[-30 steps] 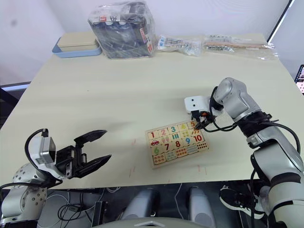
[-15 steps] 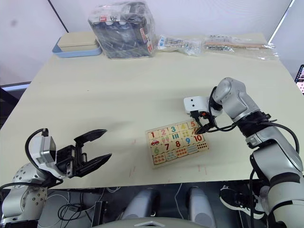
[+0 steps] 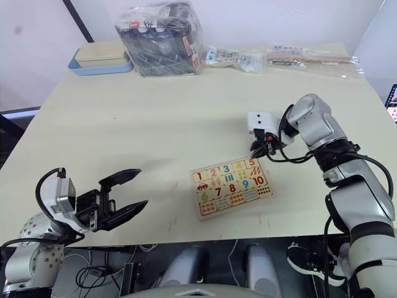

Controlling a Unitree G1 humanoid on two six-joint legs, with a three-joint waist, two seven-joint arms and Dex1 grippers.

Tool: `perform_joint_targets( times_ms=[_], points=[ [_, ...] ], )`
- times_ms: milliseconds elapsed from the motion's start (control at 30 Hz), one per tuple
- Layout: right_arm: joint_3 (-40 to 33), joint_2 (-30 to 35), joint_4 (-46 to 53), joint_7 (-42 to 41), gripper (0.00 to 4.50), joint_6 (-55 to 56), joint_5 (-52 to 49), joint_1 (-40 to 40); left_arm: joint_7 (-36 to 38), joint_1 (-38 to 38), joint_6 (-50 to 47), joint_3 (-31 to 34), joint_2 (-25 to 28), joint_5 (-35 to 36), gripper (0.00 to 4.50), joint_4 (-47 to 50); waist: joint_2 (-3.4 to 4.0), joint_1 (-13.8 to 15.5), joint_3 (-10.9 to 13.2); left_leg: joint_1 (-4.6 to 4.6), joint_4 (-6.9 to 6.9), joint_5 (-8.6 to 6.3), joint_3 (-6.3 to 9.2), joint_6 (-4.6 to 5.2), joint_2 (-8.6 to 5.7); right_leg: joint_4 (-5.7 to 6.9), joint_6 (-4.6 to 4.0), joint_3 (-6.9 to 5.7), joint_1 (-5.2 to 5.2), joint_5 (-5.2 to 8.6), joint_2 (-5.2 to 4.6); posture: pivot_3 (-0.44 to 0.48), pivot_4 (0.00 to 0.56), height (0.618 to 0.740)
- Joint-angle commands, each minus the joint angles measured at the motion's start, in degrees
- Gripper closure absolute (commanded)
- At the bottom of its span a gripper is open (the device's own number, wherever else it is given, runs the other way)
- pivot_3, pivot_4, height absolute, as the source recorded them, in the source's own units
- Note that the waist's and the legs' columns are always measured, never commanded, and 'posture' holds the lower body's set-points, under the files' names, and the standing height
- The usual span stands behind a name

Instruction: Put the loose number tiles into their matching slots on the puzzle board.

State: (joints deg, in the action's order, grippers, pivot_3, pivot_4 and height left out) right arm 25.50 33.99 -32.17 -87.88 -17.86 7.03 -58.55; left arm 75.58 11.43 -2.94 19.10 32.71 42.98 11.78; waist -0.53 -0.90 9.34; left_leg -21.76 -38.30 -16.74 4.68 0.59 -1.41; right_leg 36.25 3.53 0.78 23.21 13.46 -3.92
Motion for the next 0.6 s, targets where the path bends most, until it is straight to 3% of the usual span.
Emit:
perform_joint_targets(
  times_ms=[33,600],
  points=[
    [-0.77,-0.24,-0.2,1.38,4.47,1.33,0.53,-1.09,-0.21,-0.12,0.3,0.02,-0.01,0.52,0.0,1.85,0.0,-0.02,0.0,0.0,0.0,0.0,0.0,0.0,0.0,0.0,0.0,0.0,0.0,0.0,0.0,0.0,0.15,0.74],
    [-0.23,-1.77,-3.81,4.63,4.47,5.21,3.3,-0.78,0.04,-0.1,0.2,0.31,0.38,0.78,0.0,1.71,0.0,-0.02,0.0,0.01,0.0,0.0,-0.01,0.0,-0.01,0.05,0.0,0.0,0.01,0.0,0.01,0.0,0.15,0.74]
  ],
)
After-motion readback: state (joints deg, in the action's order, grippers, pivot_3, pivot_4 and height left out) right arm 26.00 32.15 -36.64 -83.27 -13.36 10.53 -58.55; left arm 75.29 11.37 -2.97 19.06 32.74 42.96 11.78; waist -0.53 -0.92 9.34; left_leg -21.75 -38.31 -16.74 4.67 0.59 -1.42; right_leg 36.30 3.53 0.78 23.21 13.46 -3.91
